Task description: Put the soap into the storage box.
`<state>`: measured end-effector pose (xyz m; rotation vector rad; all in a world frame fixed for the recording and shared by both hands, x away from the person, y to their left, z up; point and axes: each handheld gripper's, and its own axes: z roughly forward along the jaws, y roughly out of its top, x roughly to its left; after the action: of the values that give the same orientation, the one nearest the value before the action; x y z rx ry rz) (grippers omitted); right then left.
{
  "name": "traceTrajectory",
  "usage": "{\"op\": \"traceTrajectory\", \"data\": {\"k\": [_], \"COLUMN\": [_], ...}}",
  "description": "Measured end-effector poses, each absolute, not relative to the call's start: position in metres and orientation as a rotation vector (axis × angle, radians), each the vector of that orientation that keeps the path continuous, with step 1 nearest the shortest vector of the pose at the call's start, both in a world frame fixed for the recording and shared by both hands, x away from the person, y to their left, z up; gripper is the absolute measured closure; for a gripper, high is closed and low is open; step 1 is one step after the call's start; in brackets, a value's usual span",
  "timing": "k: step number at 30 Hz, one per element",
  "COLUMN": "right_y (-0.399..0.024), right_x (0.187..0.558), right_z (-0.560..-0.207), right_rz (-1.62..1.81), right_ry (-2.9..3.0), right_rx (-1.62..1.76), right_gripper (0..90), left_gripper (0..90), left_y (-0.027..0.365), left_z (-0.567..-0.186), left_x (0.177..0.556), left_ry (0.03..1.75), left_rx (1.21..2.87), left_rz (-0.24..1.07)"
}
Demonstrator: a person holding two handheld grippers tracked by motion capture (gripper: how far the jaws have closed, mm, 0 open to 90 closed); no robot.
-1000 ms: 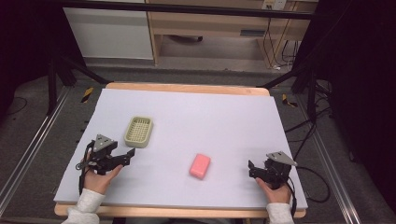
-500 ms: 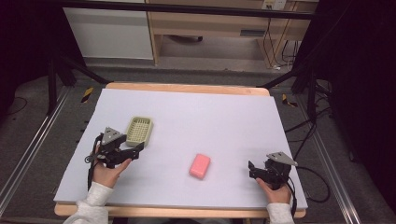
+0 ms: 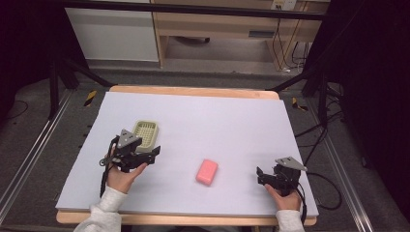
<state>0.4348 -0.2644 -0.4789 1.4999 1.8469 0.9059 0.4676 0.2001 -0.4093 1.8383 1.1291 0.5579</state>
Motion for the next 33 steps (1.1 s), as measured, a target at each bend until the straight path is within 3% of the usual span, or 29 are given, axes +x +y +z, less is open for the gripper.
{"op": "traceTrajectory", "data": {"k": [33], "right_y": [-0.263], "right_x": [0.438], "right_z": [-0.479], "right_rz": [0.914], "right_ry": [1.864], "right_rx": [1.505], "right_gripper": [5.1], "left_gripper": [22.5], "left_y": [0.142], "left_z": [-0.398], "left_x": [0.471], "left_ry": [1.031], "left_rx": [1.906], "left_rz": [0.52]}}
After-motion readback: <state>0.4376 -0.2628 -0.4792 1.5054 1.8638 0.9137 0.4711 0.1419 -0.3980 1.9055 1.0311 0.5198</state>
